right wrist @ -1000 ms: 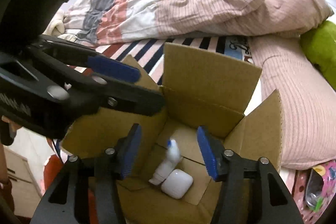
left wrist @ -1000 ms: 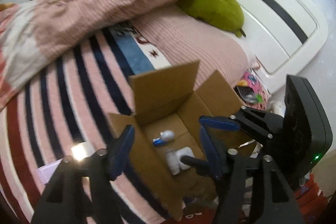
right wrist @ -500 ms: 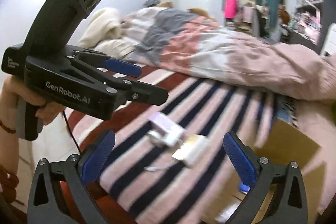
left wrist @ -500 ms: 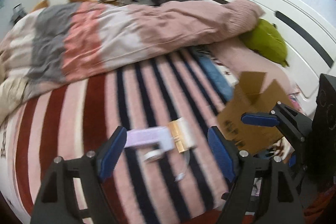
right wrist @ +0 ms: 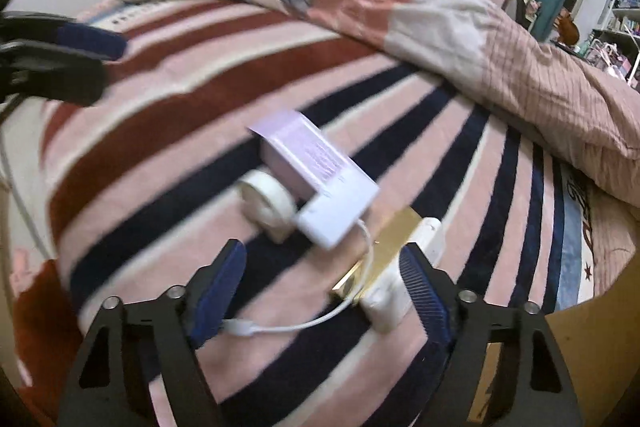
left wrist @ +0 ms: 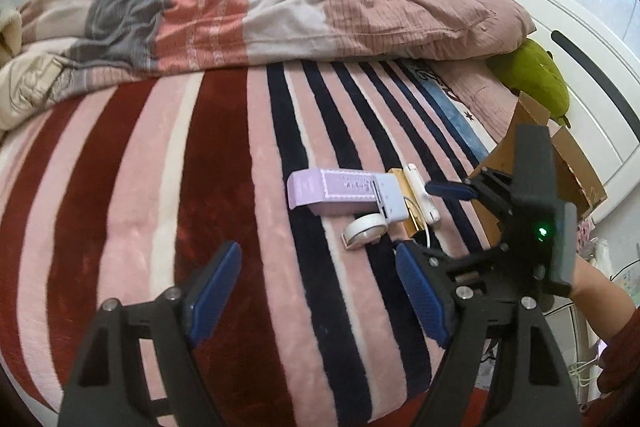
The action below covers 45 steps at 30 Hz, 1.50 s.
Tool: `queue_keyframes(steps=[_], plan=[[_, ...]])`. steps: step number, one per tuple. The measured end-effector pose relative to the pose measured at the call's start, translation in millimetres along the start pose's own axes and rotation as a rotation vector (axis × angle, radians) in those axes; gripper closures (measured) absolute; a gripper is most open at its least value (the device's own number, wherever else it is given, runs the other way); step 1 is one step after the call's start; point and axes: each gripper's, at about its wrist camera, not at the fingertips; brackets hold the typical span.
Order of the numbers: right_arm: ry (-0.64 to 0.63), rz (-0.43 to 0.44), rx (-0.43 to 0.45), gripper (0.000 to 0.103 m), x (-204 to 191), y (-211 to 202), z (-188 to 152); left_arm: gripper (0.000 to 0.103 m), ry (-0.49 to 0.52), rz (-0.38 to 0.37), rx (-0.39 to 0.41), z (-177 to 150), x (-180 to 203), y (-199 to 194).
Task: Organize rigid objects
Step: 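Reach the right gripper to the white card-reader adapter and grasp it, then carry the adapter into the cardboard box and open the right gripper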
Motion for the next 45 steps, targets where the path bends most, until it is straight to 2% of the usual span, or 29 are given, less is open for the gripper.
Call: queue_keyframes(steps=[3,6,8,10,11,16,23,24,26,28,31,35,39,45], plan=[[-0.008,-0.02,-0.002,0.033,1.8,10.1,3.0,0.026,-0.01,-0.004,-0.007,-2.0,-2.2,4.9],[0.008,0.011,0.003,0.043,6.9,19.4,7.1,0.026,-0.01,-0.003,-0.013,-3.8,-1.4,7.2],[0.014,0.034,0.003,0.06,9.3,24.0,6.8,0.026,-0.007,0.0,-0.017,-5.2,0.0,7.5],[0.011,0.006,-0.003,0.075,7.2,23.5,6.5,0.026,-0.007,-0.001,-0.019,-6.6,1.7,5.8],[0.011,0.007,-0.002,0.078,6.3,22.9,6.6,0.026,-0.008,-0.005,-0.02,-7.2,3.0,4.8],[0.019,0.049,0.042,0.08,2.2,1.0,2.6,0.026,-0.007,-0.064,-0.025,-5.7,16.7,-1.6],[0.017,0.091,0.177,0.08,-5.6,-74.3,10.3,0.028,0.024,-0.21,-0.026,5.0,65.9,-18.2],[0.013,0.087,0.195,0.08,-5.2,-84.9,11.7,0.031,0.029,-0.232,-0.024,7.4,73.6,-20.8],[0.006,0.077,0.22,0.08,-3.3,-102.7,13.1,0.053,0.041,-0.282,-0.027,14.5,92.4,-25.9],[0.011,0.062,0.25,0.08,2.9,-122.8,12.1,0.069,0.051,-0.309,-0.029,22.0,108.3,-28.7],[0.044,0.047,0.287,0.08,19.6,-145.4,4.1,0.084,0.08,-0.348,-0.036,32.0,139.7,-32.0],[0.109,-0.005,0.316,0.08,49.0,-167.7,-16.5,0.087,0.157,-0.345,-0.043,43.0,190.9,-27.2],[0.183,-0.046,0.321,0.08,81.0,-183.2,-43.4,0.087,0.226,-0.344,-0.082,48.8,244.1,-8.9],[0.311,-0.084,0.272,0.08,130.7,-191.3,-91.3,0.087,0.288,-0.364,-0.177,51.0,307.4,37.6]])
Point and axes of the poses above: each gripper's, at about its wrist camera, not at the fingertips, and y roughly the way its jaws point, x to its right, z to its top, and after that the axes turned 15 degrees about -y, right-handed
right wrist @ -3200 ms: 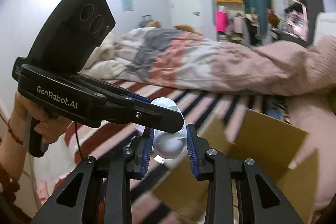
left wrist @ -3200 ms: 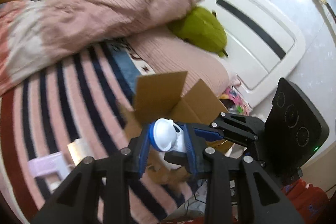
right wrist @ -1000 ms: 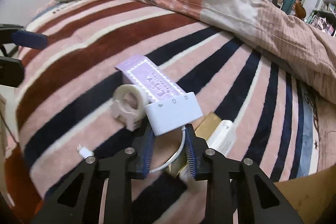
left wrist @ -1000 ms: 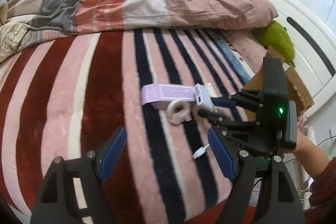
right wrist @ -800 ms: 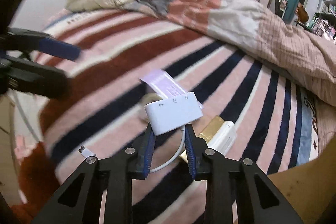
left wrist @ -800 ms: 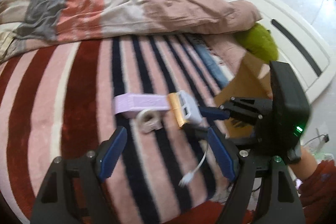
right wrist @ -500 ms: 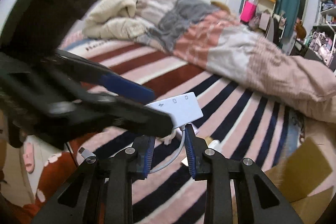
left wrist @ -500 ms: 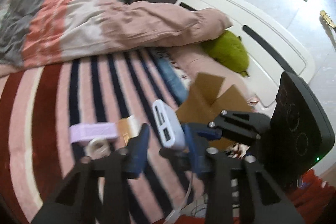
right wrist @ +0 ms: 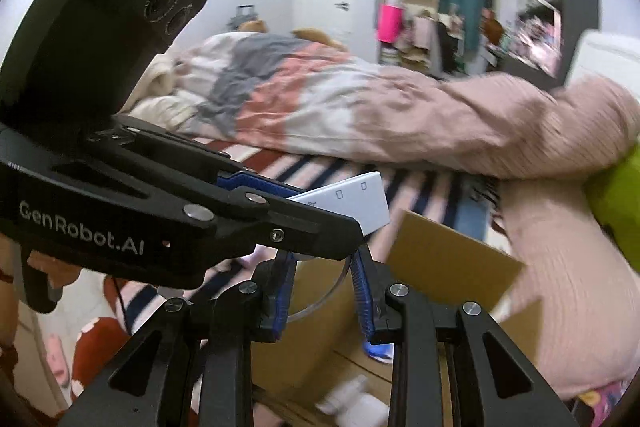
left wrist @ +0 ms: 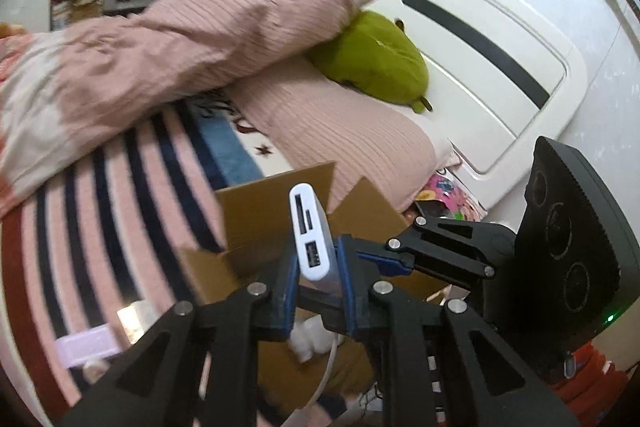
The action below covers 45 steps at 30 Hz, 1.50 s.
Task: Organize rigid objects
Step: 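Carry the adapter into the cardboard box and open the right gripper, then grasp the clear tape roll with the right gripper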
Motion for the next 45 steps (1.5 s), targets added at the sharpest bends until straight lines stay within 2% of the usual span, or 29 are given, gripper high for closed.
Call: queue_keyframes(steps=[5,10,12,14,15,17,19,22,26,29,35,40,45], plan=[[0.052,-0.008,-0.096,0.08,30.3,6.5,-24.9,0.087,0.0,-0.002,-0.105,5.7,9.2,50.1],[0.061,-0.015,-0.183,0.08,36.7,16.2,-39.9,0.086,-0.004,0.03,-0.148,3.2,8.6,66.2],[0.052,-0.026,-0.211,0.08,35.0,19.4,-40.9,0.077,-0.009,0.058,-0.143,2.4,8.3,68.7],[0.045,-0.036,-0.231,0.08,34.5,19.8,-41.6,0.062,-0.013,0.064,-0.133,0.3,6.7,64.1],[0.047,-0.039,-0.238,0.079,33.6,19.9,-43.0,0.06,-0.017,0.062,-0.127,0.1,5.2,61.1],[0.057,-0.044,-0.242,0.063,31.7,18.3,-43.4,0.048,-0.028,0.065,-0.097,0.4,1.0,45.8],[0.054,-0.053,-0.227,0.059,27.8,14.7,-41.1,0.043,-0.035,0.066,-0.058,-0.2,-4.8,27.5],[0.035,-0.039,-0.174,0.059,13.2,7.3,-27.5,0.036,-0.039,0.091,0.015,-6.1,-17.4,-9.5],[-0.016,0.02,-0.09,0.059,-20.9,0.3,-1.6,0.034,-0.068,0.187,0.107,-20.1,-50.8,-62.7],[-0.071,0.065,-0.042,0.059,-56.1,7.3,20.6,0.029,-0.104,0.294,0.178,-37.8,-89.3,-99.5],[-0.125,0.229,-0.025,0.059,-130.7,57.1,40.0,0.028,-0.206,0.426,0.24,-84.0,-173.2,-136.1],[-0.082,0.283,-0.075,0.059,-163.5,118.2,23.1,0.028,-0.291,0.451,0.228,-128.1,-234.9,-134.6],[-0.046,0.201,-0.169,0.059,-178.8,184.5,-0.7,0.028,-0.34,0.466,0.2,-154.1,-274.0,-120.4]])
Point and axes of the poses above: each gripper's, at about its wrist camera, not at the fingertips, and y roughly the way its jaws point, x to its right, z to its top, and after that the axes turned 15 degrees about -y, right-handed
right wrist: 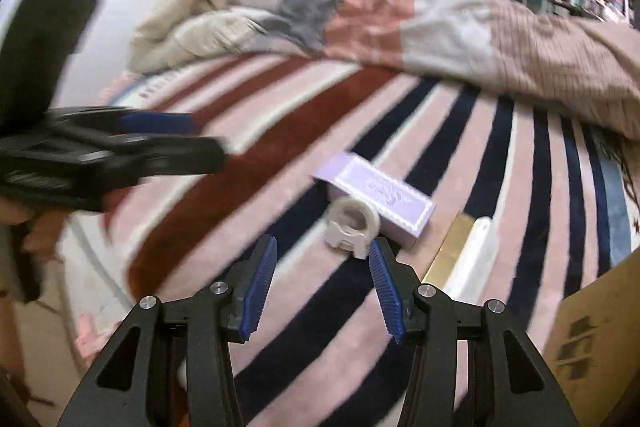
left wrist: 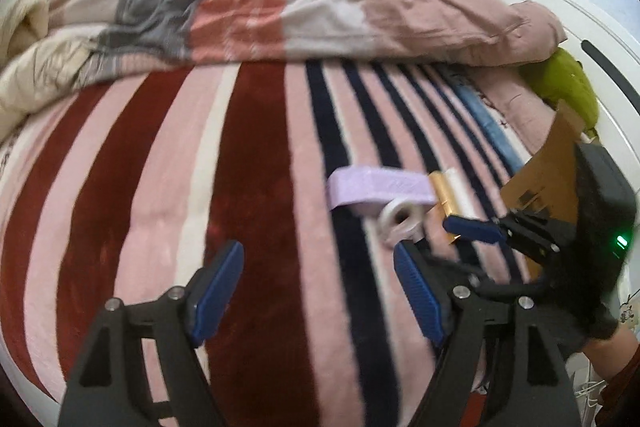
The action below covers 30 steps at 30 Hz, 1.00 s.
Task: Organize rigid objects
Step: 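Grasp the clear tape roll with the right gripper, then carry the tape roll over the cardboard box and release it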
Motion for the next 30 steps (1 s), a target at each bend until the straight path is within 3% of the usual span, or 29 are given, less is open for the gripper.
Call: queue_keyframes(steps=[5,7,11,14,22,24,26,27,28,30], plan=[[0.036,-0.076,-0.036,0.059,6.0,39.7,-5.4,0.028,-0.024,-0.011,-0.022,-8.1,-15.8,12.2],[0.058,-0.056,-0.034,0.06,7.6,42.9,-6.7,0.028,-0.022,-0.011,-0.02,-7.3,-15.9,13.3],[0.028,-0.054,-0.027,0.082,-0.9,41.0,-3.8,0.028,-0.016,-0.035,-0.03,-7.2,-7.3,11.8],[0.008,-0.019,-0.017,0.091,-6.4,30.9,-2.9,0.028,-0.009,-0.059,-0.039,-9.4,3.8,6.9],[-0.031,0.022,0.05,0.091,-13.5,-19.6,-5.9,0.028,0.014,-0.125,-0.043,-10.5,43.0,-11.9],[-0.007,0.079,0.022,0.091,-9.2,-22.9,-9.7,0.028,0.01,-0.119,-0.039,-11.8,46.6,-15.7],[0.08,0.23,-0.019,0.091,1.4,-18.1,-20.9,0.028,0.008,-0.114,-0.041,-14.0,48.1,-18.7],[0.092,0.255,-0.046,0.091,3.0,-14.2,-25.0,0.028,0.009,-0.108,-0.041,-15.0,48.8,-19.7],[0.093,0.235,-0.062,0.088,3.8,-12.2,-28.7,0.028,0.012,-0.101,-0.042,-15.6,49.5,-20.1],[0.082,0.136,-0.086,0.068,5.0,-9.4,-35.0,0.028,0.018,-0.088,-0.043,-17.6,50.3,-21.5]])
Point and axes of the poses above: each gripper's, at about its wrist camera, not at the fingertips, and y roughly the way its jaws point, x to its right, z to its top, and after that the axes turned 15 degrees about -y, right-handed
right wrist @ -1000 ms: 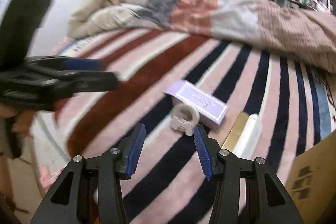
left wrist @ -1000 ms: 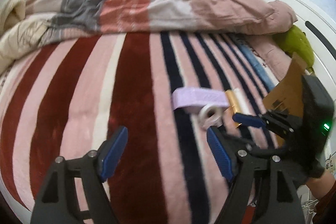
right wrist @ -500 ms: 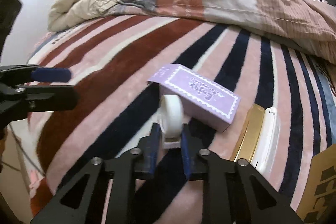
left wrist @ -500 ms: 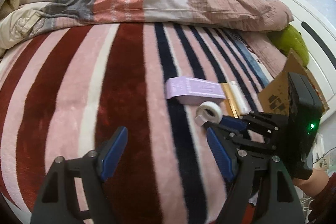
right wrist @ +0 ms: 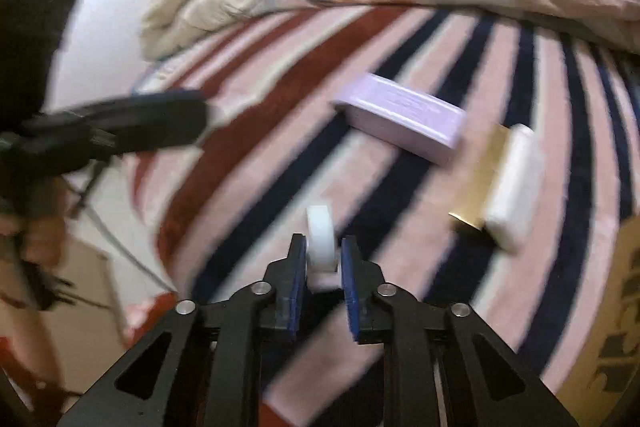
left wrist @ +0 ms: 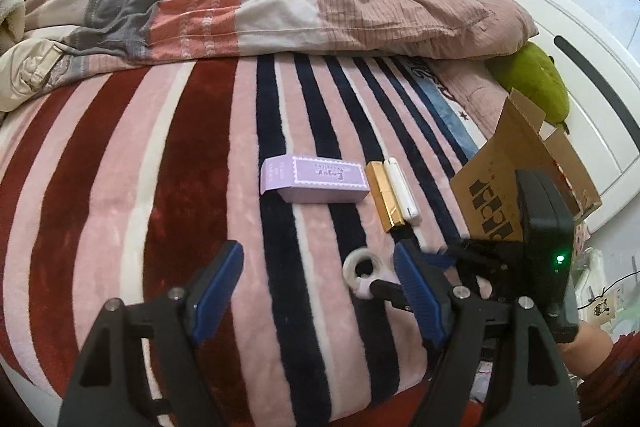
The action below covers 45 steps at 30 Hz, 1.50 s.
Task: Organize rigid objects
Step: 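Carry the tape roll over the cardboard box and release it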
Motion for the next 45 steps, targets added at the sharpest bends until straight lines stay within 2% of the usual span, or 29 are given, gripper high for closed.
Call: queue_keyframes(steps=[1,2,9,10,12,13,15,20,23,24,26,31,35,39,41,45], plan=[[-0.006,-0.047,0.004,0.051,1.4,-0.2,-2.5,0.028,0.002,0.002,0.0,-0.7,0.1,-0.2],[-0.012,-0.071,0.014,0.044,2.0,-0.6,-4.3,0.028,0.004,0.003,-0.001,-1.4,0.0,-0.1],[-0.078,-0.024,0.038,0.044,-6.6,11.9,-5.1,0.028,-0.007,0.006,-0.019,-4.5,-9.9,8.0],[-0.098,-0.045,0.032,0.045,-9.5,16.4,-5.0,0.028,-0.008,0.007,-0.021,-4.7,-11.3,9.5],[-0.132,-0.116,0.012,0.065,-15.4,23.9,-3.9,0.028,-0.006,0.009,-0.029,-5.6,-13.0,12.5],[-0.141,-0.134,0.008,0.071,-17.9,24.8,-4.5,0.028,-0.002,0.01,-0.033,-6.3,-12.6,13.5],[-0.148,-0.142,0.021,0.071,-20.1,20.6,-2.0,0.028,0.009,0.004,-0.043,-7.5,-9.4,15.2],[-0.18,-0.111,0.094,0.071,-27.0,-14.0,3.8,0.028,0.039,-0.085,-0.066,-7.6,15.4,11.6],[-0.185,-0.081,0.154,0.071,-29.5,-44.2,9.8,0.031,0.084,-0.128,-0.059,-3.8,40.7,3.0],[-0.191,-0.075,0.185,0.071,-29.3,-60.6,12.4,0.036,0.096,-0.148,-0.056,-0.6,50.3,-1.3],[-0.191,-0.076,0.224,0.071,-25.7,-83.0,16.1,0.053,0.123,-0.183,-0.061,6.8,68.8,-8.7],[-0.169,-0.104,0.311,0.071,-3.2,-138.6,13.6,0.064,0.229,-0.251,-0.052,23.3,130.0,-21.2],[-0.12,-0.156,0.349,0.071,23.0,-171.5,1.9,0.066,0.311,-0.255,-0.06,32.4,183.2,-14.9],[-0.057,-0.206,0.357,0.071,53.3,-197.0,-16.1,0.066,0.36,-0.285,-0.109,37.4,233.0,8.0],[-0.014,-0.226,0.347,0.071,71.5,-207.1,-26.5,0.066,0.378,-0.294,-0.148,37.9,255.7,22.4],[0.05,-0.265,0.255,0.071,107.0,-215.4,-43.2,0.066,0.391,-0.295,-0.251,35.3,290.8,58.0]])
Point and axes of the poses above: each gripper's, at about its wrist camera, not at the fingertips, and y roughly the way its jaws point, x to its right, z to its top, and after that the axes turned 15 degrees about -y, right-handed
